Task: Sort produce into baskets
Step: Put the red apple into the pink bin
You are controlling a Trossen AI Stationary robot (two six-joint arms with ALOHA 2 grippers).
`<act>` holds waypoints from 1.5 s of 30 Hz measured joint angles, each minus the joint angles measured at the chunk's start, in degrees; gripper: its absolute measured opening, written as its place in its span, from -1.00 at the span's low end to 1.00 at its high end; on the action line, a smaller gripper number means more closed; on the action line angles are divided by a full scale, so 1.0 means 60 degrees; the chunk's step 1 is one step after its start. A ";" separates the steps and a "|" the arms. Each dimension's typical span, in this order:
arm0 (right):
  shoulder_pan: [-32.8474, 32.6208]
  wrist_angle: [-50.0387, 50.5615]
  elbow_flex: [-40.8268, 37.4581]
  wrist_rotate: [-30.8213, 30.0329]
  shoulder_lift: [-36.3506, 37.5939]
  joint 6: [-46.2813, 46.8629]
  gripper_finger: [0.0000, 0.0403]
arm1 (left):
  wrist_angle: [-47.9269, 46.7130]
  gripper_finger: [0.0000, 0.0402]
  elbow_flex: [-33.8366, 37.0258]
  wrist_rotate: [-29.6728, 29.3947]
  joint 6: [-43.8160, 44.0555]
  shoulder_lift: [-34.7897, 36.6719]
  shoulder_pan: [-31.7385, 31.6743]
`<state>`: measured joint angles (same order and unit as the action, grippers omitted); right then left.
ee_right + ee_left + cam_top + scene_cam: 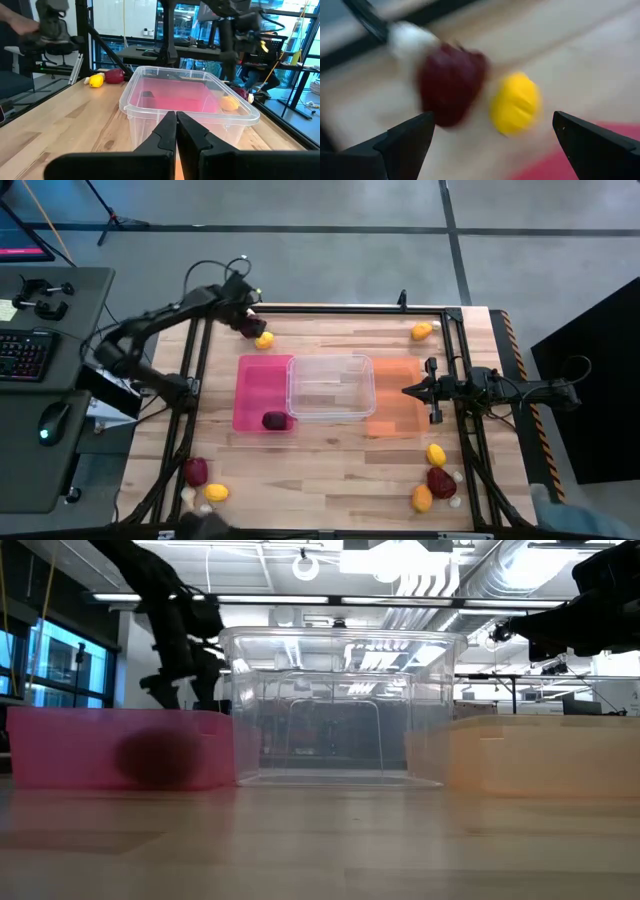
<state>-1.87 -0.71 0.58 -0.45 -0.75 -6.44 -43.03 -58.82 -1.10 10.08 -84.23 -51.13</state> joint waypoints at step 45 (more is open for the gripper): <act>-0.0003 0.0001 0.0000 0.0003 0.0003 0.0000 -1.00 | -0.0642 0.30 -0.0927 -0.0804 -0.1413 -0.0690 0.0042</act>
<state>-1.89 -0.71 0.58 -0.43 -0.74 -6.44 -46.88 -64.38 -5.93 1.60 -88.37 -50.88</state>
